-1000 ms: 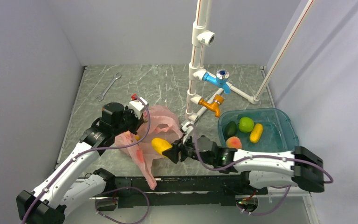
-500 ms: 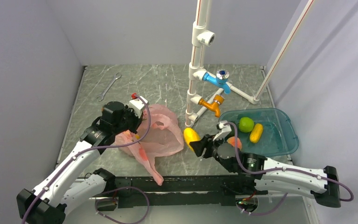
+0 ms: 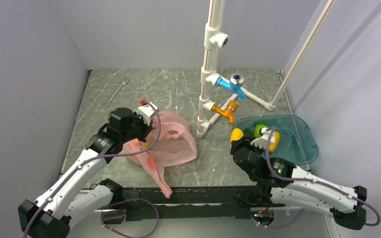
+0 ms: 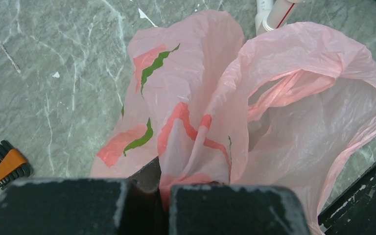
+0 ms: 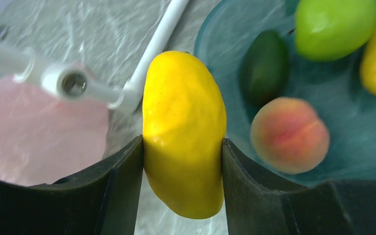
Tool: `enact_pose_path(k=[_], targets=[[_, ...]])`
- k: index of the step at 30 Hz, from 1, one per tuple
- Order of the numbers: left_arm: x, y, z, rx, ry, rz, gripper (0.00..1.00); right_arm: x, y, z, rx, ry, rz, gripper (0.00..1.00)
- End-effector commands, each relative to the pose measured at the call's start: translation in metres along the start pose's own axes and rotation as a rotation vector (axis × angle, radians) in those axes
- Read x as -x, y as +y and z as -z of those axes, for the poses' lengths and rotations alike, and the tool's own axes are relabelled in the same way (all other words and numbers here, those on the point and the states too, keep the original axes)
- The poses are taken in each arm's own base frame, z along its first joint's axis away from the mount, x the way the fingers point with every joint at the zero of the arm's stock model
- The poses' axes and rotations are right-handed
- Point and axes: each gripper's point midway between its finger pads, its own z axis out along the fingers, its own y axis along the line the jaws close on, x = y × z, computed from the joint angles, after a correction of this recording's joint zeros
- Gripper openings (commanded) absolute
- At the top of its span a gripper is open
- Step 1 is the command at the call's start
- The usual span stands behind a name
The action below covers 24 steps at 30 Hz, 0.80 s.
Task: Take the fake fruits out of the plastic bag
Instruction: Place the fake fruit in the bin.
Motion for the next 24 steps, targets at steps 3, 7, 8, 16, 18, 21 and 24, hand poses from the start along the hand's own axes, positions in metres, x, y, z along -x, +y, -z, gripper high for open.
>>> enact_pose_path(k=[3,7,8,16,18,21,24], targets=[[0.018,0.004,0.003,0.02,-0.038,0.005,0.0,0.059,-0.011,-0.027,-0.221,-0.11,0.101,0.0],[0.019,0.003,0.004,0.018,-0.059,0.004,0.0,0.085,-0.053,-0.036,-0.349,-0.141,-0.007,0.0],[0.019,0.001,0.004,0.01,-0.059,0.004,0.0,0.088,-0.064,-0.035,-0.374,-0.147,-0.048,0.0],[0.022,0.001,0.007,0.01,-0.067,0.004,0.0,0.067,-0.131,-0.05,-0.55,-0.017,-0.244,0.0],[0.023,0.002,0.008,0.015,-0.08,0.0,0.0,0.061,-0.141,-0.047,-0.616,-0.004,-0.307,0.0],[0.023,0.001,0.007,0.01,-0.068,0.002,0.0,0.047,-0.147,-0.045,-0.669,0.033,-0.349,0.0],[0.024,0.0,0.008,0.005,-0.069,0.001,0.0,0.025,-0.147,-0.046,-0.649,0.075,-0.396,0.14]])
